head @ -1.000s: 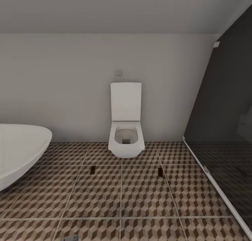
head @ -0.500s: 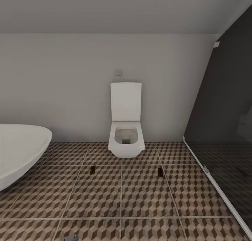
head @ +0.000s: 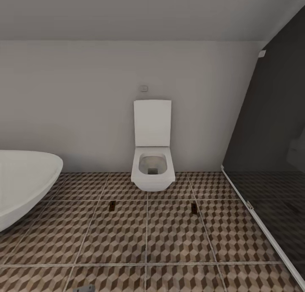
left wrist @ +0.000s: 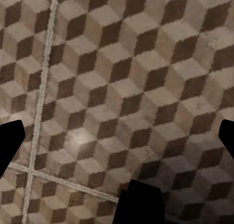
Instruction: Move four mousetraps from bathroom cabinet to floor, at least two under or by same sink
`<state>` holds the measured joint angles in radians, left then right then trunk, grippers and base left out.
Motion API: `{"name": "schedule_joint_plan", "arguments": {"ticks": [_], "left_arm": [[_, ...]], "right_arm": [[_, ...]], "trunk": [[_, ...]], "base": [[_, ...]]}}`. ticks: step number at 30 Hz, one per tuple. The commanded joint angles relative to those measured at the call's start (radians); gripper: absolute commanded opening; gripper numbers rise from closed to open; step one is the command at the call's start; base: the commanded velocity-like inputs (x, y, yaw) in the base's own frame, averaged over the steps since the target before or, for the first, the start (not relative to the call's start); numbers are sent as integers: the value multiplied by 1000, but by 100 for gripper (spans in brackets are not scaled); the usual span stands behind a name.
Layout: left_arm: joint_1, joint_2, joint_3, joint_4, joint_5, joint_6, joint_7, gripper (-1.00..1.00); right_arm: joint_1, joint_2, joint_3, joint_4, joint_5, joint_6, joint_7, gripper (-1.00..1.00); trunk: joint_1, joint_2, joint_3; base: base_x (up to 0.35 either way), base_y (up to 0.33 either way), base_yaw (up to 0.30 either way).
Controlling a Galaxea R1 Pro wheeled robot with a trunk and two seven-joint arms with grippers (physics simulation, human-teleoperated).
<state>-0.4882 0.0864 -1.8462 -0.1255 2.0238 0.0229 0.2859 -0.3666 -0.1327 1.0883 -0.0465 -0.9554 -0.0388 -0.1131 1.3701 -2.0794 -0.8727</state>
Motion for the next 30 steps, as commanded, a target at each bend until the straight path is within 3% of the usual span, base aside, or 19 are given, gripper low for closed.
{"name": "schedule_joint_plan", "arguments": {"ticks": [1, 30], "left_arm": [[-1, 1, -4, -4, 0, 2, 7, 100], [-1, 1, -4, -3, -1, 2, 7, 100]], "right_arm": [[0, -1, 8, -3, -9, -1, -5, 100], [0, -1, 8, -3, -9, -1, -5, 100]], "trunk": [[0, 0, -1], [0, 0, -1]], "base": [[0, 0, 0], [0, 0, 0]]}}
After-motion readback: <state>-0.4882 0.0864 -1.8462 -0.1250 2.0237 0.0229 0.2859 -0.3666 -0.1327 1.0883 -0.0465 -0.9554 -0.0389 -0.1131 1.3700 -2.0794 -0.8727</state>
